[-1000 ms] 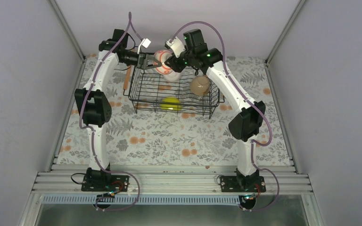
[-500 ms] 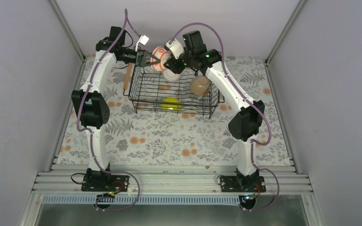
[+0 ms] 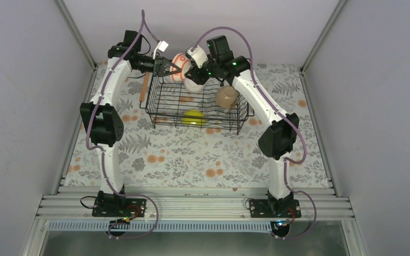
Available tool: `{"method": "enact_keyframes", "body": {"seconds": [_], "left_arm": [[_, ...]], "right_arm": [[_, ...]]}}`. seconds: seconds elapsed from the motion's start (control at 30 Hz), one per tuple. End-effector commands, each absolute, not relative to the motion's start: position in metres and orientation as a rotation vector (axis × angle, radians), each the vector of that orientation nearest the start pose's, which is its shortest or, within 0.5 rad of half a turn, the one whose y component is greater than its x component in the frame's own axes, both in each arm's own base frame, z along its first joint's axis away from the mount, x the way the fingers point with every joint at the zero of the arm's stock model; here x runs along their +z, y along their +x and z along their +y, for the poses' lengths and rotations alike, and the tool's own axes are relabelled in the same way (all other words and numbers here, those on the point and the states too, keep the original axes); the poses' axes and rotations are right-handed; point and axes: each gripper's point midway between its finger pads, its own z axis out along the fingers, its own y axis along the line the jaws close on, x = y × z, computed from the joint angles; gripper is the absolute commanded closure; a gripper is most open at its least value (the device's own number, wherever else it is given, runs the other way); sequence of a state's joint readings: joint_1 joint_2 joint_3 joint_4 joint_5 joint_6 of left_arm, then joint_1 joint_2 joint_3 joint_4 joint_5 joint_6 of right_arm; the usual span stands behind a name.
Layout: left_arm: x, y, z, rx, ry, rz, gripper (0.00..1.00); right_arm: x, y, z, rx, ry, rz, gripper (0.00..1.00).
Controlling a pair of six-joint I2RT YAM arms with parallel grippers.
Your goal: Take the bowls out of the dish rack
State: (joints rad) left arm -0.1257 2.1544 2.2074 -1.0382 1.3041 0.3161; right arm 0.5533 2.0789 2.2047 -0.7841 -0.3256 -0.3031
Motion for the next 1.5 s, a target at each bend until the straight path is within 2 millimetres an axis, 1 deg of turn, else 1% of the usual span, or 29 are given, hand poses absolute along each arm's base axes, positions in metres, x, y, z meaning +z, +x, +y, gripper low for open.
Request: {"method": "enact_keyframes", "body": {"seconds": [0.0, 0.07, 0.17, 0.27, 0.37, 0.47, 0.53, 0.6, 0.7, 0.8, 0.87, 1.03, 1.1, 1.17, 1.23, 1.27, 1.37, 1.47], "left_arm": [[0.34, 0.43, -0.223, -1.37, 0.95, 1.869, 0.97], [0.342, 0.428, -0.215, -1.336, 0.951, 1.873, 0.98], [0.348, 0.428, -0.205, -1.251, 0.963, 1.894, 0.98], [0.358, 0.427, -0.192, -1.172, 0.949, 1.915, 0.98], [0.368, 0.423, -0.18, -1.104, 0.932, 1.924, 0.98], [0.38, 0.421, -0.167, -0.982, 0.912, 1.945, 0.98], [0.388, 0.418, -0.156, -0.865, 0.899, 1.963, 0.98], [0.391, 0.417, -0.143, -0.72, 0.874, 1.998, 0.98], [0.39, 0.417, -0.112, -0.456, 0.819, 2.07, 0.98], [0.384, 0.412, -0.072, -0.229, 0.752, 2.137, 0.98], [0.366, 0.41, -0.048, -0.139, 0.711, 2.204, 0.98], [0.323, 0.397, 0.005, 0.046, 0.616, 2.339, 0.98], [0.313, 0.392, 0.027, 0.134, 0.584, 2.352, 0.98], [0.303, 0.385, 0.045, 0.187, 0.557, 2.368, 0.98], [0.29, 0.379, 0.057, 0.189, 0.537, 2.39, 0.98], [0.281, 0.377, 0.062, 0.186, 0.526, 2.413, 0.98], [0.254, 0.374, 0.076, 0.184, 0.495, 2.472, 0.98], [0.234, 0.374, 0.086, 0.181, 0.467, 2.5, 0.98]], "right_arm": [[0.311, 0.456, 0.345, 0.462, -1.034, 1.906, 0.47], [0.324, 0.45, 0.337, 0.434, -1.022, 1.884, 0.42], [0.343, 0.439, 0.324, 0.395, -1.007, 1.872, 0.38], [0.356, 0.426, 0.314, 0.38, -1.01, 1.866, 0.35], [0.363, 0.416, 0.303, 0.353, -1.001, 1.859, 0.33], [0.357, 0.414, 0.293, 0.297, -0.995, 1.876, 0.32], [0.346, 0.415, 0.287, 0.253, -1.004, 1.901, 0.32], [0.329, 0.416, 0.284, 0.222, -1.02, 1.938, 0.32], [0.303, 0.42, 0.279, 0.184, -1.032, 2.001, 0.33], [0.285, 0.424, 0.277, 0.153, -1.036, 2.031, 0.34], [0.279, 0.428, 0.276, 0.137, -1.032, 2.038, 0.34], [0.276, 0.436, 0.278, 0.123, -1.02, 2.044, 0.34], [0.276, 0.439, 0.277, 0.114, -1.011, 2.046, 0.34], [0.275, 0.441, 0.276, 0.108, -1.007, 2.048, 0.34], [0.274, 0.442, 0.277, 0.109, -1.007, 2.049, 0.34], [0.274, 0.443, 0.277, 0.111, -1.008, 2.05, 0.34], [0.273, 0.446, 0.28, 0.114, -1.01, 2.054, 0.34], [0.274, 0.447, 0.28, 0.117, -1.009, 2.053, 0.34]]}}
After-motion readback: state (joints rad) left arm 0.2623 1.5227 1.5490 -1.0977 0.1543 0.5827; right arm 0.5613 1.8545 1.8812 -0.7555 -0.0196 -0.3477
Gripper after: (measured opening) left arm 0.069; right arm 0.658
